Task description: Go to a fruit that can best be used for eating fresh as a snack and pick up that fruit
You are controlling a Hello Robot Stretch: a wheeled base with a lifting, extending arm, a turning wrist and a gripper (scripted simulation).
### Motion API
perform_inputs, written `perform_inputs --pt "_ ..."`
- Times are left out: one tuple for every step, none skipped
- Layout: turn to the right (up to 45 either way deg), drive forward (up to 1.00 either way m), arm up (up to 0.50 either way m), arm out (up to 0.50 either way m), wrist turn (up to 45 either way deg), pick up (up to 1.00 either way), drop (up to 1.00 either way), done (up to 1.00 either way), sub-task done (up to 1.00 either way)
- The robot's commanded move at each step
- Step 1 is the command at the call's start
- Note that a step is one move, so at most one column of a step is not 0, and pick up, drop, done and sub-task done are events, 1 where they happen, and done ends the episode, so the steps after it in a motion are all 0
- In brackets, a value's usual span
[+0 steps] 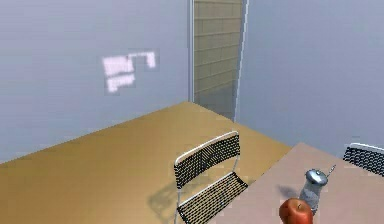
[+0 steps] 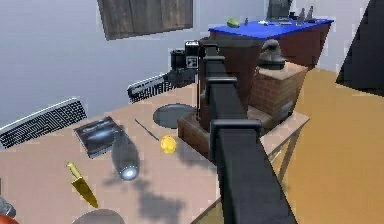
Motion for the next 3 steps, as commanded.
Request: perform_inputs --pt "0.0 0.0 0.0 0.0 21.0 0.0 0.0 0.0 0.0" --pt "0.0 0.0 -0.3 0.0 0.0 0.0 0.0 0.0 0.0" --pt "0.0 0.0 0.0 0.0 0.0 1.0 0.0 0.0 0.0"
